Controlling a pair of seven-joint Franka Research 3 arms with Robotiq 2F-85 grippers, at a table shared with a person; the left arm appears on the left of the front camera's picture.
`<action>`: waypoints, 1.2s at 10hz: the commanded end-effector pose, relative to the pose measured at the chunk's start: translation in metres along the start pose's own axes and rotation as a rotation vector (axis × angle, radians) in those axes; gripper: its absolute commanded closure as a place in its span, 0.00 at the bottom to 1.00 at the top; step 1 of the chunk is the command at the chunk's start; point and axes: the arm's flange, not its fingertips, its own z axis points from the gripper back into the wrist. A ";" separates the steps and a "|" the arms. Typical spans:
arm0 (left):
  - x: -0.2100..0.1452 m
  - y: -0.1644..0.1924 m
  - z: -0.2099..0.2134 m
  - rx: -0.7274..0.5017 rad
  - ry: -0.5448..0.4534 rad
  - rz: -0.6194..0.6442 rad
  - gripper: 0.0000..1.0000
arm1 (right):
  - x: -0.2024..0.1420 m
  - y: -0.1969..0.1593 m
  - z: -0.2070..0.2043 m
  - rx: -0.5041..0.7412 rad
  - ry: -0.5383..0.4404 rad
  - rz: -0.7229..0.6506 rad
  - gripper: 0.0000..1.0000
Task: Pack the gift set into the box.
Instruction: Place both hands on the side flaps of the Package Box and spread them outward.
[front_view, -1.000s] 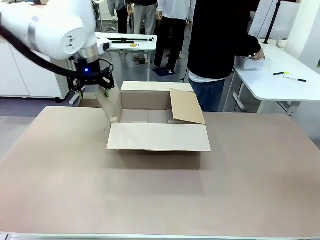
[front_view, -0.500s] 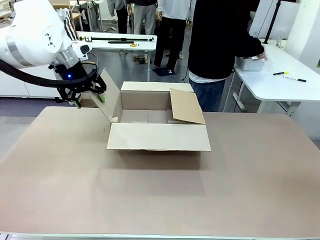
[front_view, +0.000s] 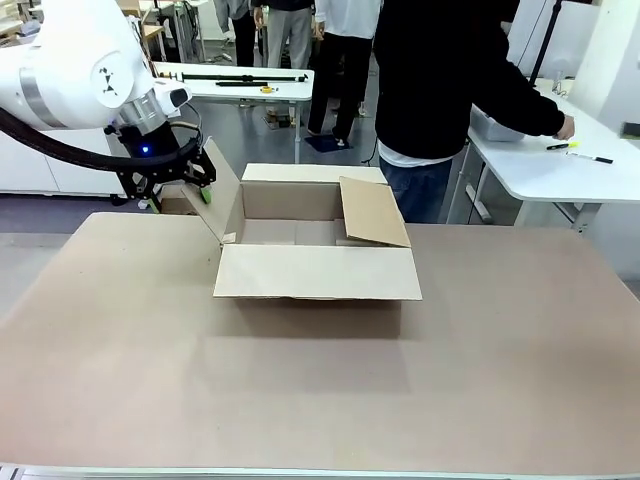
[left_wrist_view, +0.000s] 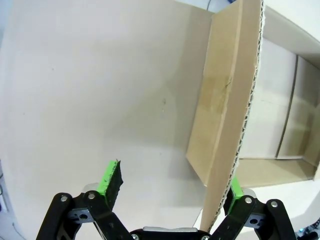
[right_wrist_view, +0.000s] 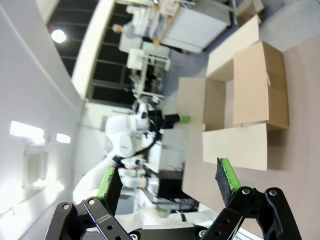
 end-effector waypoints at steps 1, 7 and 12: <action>0.003 -0.001 0.000 0.017 -0.007 0.011 0.00 | 0.034 0.033 -0.094 -0.143 0.197 0.061 0.00; 0.003 -0.001 0.000 0.017 -0.007 0.011 0.00 | -0.025 0.012 -0.334 -0.675 0.393 0.521 0.00; 0.003 -0.001 0.000 0.017 -0.007 0.011 0.00 | -0.051 -0.001 -0.345 -0.704 0.466 0.724 0.00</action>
